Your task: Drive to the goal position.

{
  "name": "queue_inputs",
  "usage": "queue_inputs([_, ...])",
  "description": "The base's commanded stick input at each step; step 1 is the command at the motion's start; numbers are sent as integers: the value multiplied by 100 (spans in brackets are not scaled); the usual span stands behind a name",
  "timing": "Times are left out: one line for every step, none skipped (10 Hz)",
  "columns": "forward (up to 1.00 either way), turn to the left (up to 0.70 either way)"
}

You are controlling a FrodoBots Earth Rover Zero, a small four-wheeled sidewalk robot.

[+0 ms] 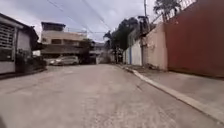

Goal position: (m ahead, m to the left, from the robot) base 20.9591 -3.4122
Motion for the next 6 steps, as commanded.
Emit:
queue_inputs([100,0])
queue_inputs([100,0])
queue_inputs([100,0])
queue_inputs([100,0])
queue_inputs([100,0])
queue_inputs([100,0])
